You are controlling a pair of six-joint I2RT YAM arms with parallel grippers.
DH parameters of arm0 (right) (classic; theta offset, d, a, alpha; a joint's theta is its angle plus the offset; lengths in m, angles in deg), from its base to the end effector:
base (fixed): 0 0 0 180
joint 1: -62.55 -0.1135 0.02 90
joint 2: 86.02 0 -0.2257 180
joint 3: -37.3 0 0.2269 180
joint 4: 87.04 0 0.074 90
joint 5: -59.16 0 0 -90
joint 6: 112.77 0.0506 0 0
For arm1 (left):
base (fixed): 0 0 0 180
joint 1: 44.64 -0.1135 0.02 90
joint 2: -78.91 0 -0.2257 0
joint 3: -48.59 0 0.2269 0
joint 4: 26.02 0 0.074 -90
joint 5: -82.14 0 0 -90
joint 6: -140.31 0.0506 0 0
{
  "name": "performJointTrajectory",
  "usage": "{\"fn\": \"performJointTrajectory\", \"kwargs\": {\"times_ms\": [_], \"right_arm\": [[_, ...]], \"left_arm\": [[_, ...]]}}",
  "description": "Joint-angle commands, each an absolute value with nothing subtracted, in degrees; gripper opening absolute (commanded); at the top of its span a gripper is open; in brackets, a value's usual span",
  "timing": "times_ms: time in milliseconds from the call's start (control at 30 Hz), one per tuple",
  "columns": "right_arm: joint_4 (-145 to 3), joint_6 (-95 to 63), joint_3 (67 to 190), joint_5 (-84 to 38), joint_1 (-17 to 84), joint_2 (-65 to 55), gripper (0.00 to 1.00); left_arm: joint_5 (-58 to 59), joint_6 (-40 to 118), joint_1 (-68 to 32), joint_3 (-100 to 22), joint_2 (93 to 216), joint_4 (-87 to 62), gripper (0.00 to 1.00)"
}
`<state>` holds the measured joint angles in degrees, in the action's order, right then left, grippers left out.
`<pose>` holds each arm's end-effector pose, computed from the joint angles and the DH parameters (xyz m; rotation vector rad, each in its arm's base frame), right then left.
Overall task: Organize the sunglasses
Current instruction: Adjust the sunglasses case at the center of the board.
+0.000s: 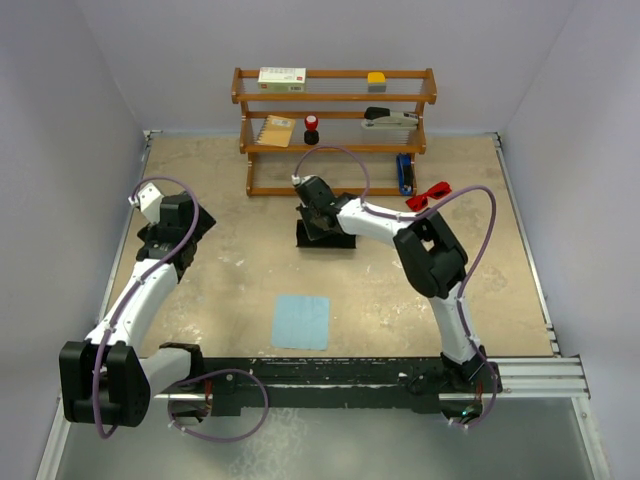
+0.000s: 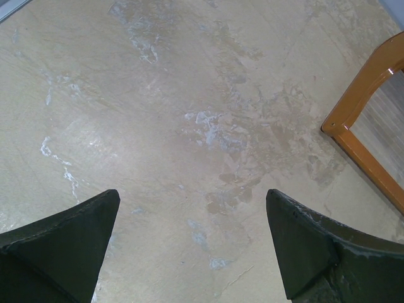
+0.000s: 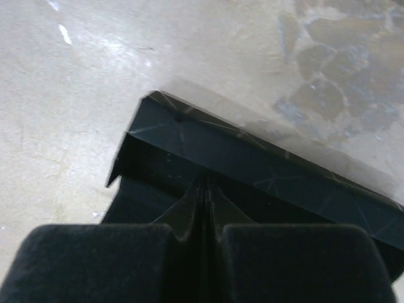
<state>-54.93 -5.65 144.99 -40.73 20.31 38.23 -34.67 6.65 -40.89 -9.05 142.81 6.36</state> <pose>0.3363 0.2936 0.1424 -0.4492 2.3792 0.2700 0.2403 0.0071 0.2170 -0.9646 1.9354 0.0535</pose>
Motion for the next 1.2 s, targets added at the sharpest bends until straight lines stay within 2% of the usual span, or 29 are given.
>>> {"fn": "performJointTrajectory", "kwargs": {"times_ms": [0, 333, 533, 1167], "right_arm": [[-56.4, -4.1, 141.6, -42.5, 22.9, 34.2, 0.00], [-55.3, -6.9, 146.0, -44.8, 23.7, 36.5, 0.00], [-56.3, -7.3, 143.8, -45.2, 24.4, 35.6, 0.00], [-57.7, -13.4, 148.2, -48.0, 28.2, 40.0, 0.00]], "left_arm": [[-34.5, 8.0, -41.4, -11.0, 143.0, 4.8, 0.96], [-34.1, 7.9, -41.4, -10.8, 142.4, 4.8, 0.96], [-34.2, 8.1, -41.4, -10.7, 141.7, 5.1, 0.96], [-33.7, 8.2, -41.4, -11.0, 142.0, 5.0, 0.96]]}}
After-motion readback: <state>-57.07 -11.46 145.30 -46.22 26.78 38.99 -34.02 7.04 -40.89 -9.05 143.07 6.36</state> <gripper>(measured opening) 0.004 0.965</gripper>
